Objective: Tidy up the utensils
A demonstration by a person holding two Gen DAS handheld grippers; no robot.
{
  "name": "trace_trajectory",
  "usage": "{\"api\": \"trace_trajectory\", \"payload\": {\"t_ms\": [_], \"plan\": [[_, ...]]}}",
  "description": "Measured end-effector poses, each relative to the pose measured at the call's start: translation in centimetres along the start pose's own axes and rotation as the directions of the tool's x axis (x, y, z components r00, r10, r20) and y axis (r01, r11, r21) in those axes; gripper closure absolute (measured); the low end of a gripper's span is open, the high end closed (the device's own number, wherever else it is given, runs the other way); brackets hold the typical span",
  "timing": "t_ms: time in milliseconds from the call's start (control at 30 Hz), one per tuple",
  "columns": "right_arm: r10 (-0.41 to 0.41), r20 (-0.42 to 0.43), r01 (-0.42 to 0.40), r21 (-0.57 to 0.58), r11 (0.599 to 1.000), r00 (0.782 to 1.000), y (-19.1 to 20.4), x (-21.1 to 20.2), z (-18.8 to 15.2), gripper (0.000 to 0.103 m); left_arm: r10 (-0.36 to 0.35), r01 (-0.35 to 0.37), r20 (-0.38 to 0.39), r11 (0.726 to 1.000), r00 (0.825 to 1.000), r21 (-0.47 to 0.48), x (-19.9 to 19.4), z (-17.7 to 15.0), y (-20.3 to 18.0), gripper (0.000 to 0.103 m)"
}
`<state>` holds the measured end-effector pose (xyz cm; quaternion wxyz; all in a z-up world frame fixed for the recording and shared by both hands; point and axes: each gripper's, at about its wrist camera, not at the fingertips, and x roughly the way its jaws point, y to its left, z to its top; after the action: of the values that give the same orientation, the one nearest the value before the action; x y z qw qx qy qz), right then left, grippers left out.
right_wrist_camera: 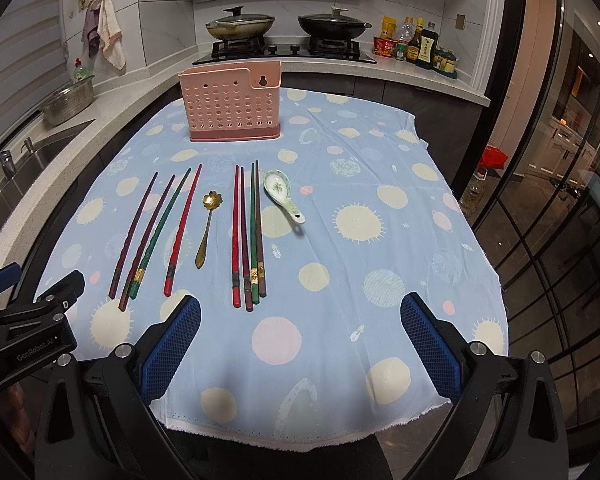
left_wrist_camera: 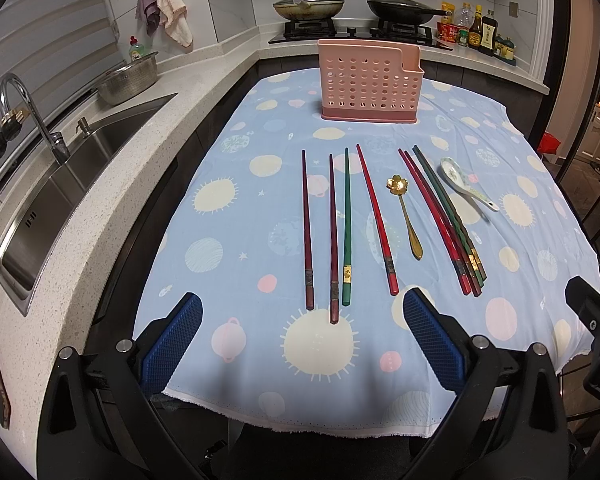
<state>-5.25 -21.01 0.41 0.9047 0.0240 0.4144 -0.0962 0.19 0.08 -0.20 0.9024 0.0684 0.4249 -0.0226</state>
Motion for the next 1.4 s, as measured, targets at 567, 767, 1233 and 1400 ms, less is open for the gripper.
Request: {"api": "trace_trajectory", "payload": {"t_ms": [567, 767, 1233, 1400], "plan": [[0.001, 0.001, -0.001, 0.0, 1.0, 1.0, 0.0, 0.0, 0.0, 0.007, 0.002, -0.002, 0.01, 1.0, 1.0, 0.009, -0.4, -0.1, -0.3, 0.007], [0.001, -0.008, -0.001, 0.005, 1.0, 1.0, -0.1, 0.2, 0.0, 0.007, -0.012, 0.012, 0.009, 1.0, 1.0, 0.006, -0.2, 0.0, -0.1, 0.007], [0.002, -0.049, -0.001, 0.026, 1.0, 0.999, -0.6, 4.3, 2.1, 0.007, -0.034, 0.025, -0.109, 0.996, 0.993, -0.088, 6.6, 1.9, 4.0, 0.007], [0.015, -0.063, -0.012, 0.033, 0.999, 0.998, -0.7, 6.6, 3.1, 0.007, -0.032, 0.019, -0.159, 0.996, 0.987, -0.084, 9.9, 2.0, 4.6, 0.007]]}}
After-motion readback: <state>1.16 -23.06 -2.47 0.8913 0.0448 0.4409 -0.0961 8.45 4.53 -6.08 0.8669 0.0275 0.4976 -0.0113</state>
